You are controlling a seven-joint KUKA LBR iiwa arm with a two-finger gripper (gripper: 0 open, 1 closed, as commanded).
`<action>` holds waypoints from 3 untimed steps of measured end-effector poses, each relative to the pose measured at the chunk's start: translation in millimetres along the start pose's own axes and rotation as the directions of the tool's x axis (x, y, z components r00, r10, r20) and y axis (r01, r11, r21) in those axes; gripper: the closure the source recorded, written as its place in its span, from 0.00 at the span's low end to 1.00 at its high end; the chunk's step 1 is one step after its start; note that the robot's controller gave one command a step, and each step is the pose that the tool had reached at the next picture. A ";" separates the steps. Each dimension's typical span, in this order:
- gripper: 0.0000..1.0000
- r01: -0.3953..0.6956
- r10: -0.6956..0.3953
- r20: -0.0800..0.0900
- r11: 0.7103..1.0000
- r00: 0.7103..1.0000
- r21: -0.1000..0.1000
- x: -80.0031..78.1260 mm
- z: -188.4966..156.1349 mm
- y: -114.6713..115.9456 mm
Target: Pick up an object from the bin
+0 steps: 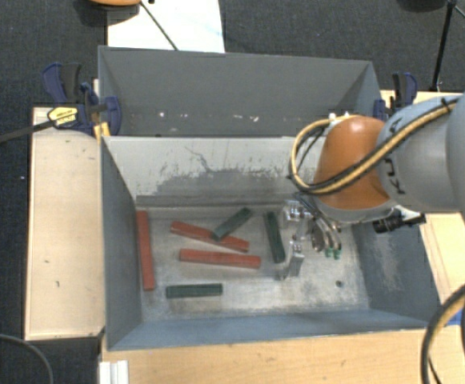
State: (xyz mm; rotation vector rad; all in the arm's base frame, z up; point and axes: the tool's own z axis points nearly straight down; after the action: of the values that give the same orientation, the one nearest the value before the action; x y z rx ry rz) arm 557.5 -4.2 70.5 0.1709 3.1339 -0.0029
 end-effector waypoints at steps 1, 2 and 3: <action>0.00 0.049 -0.049 0.001 0.999 0.999 -0.004 -2.4 -0.2 31.3; 1.00 -0.021 0.021 -0.001 1.000 1.000 -0.002 -27.7 -9.6 63.6; 0.00 -0.019 0.019 -0.001 1.000 1.000 -0.002 -27.7 -9.6 63.6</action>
Offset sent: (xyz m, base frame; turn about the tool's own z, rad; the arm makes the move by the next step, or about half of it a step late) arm 0.0336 0.0601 0.0089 0.0221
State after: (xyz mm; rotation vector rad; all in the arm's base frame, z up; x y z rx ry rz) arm 591.8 56.0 80.1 0.2006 3.1329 0.0005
